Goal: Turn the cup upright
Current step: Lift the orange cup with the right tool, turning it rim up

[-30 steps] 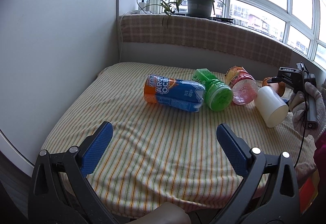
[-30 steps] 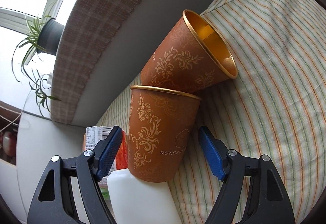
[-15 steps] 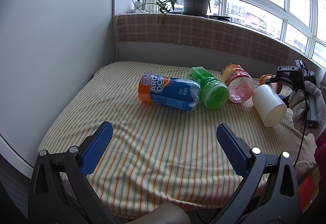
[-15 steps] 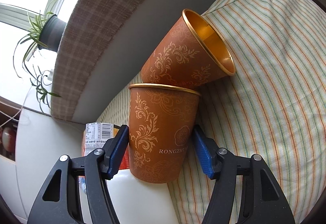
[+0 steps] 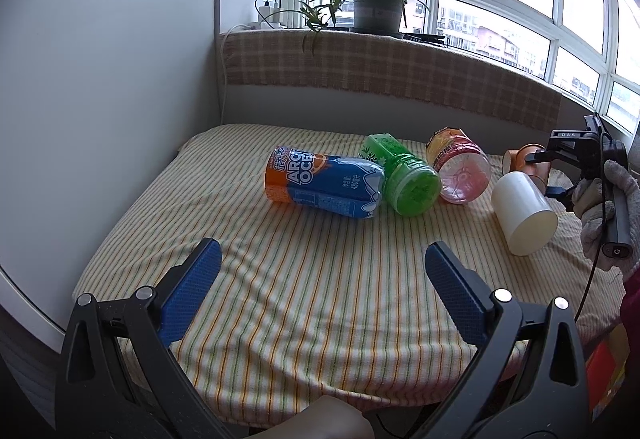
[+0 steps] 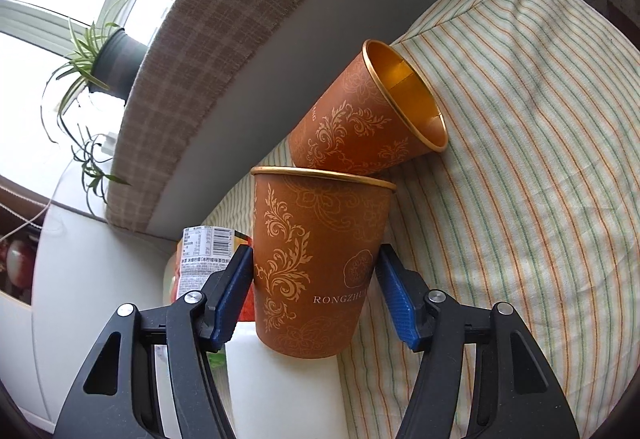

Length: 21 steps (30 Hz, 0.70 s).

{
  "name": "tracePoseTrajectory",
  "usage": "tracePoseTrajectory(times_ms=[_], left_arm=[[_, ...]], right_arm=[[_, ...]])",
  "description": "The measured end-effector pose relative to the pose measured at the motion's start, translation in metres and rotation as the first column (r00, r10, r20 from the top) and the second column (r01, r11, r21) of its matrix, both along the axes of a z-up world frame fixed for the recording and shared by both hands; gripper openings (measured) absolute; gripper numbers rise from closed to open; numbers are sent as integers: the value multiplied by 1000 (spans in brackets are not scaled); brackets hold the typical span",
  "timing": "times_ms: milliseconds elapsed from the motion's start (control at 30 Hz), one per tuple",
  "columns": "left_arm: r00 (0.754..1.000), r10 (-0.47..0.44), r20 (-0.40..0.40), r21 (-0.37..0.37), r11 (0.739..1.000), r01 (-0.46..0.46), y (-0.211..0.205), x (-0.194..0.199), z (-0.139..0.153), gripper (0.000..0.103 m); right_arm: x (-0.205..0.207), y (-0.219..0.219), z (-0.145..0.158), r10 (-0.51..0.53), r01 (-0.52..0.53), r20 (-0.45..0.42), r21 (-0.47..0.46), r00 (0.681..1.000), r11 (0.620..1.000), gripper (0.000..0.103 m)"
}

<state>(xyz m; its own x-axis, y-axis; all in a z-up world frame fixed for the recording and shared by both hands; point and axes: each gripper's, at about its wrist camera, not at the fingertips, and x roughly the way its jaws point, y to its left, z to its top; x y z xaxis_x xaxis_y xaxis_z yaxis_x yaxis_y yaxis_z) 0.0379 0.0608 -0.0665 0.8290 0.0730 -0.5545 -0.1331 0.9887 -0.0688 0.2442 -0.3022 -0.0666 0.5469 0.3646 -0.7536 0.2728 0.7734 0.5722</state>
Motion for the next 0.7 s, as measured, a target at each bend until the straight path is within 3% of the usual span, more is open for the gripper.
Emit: tracePoseTrajectory(times_ms=[433,700], left_arm=[[1000,-4,26,7,1000,4,-6,-11,9,103],[999,1,44,-1,1000,-1,-3,-17,16,103]], right_arm=[[-34,-11,41,1,6,108,-68,994,998,61],[-70,22,78,161,-143,190,-106,968,984,61]])
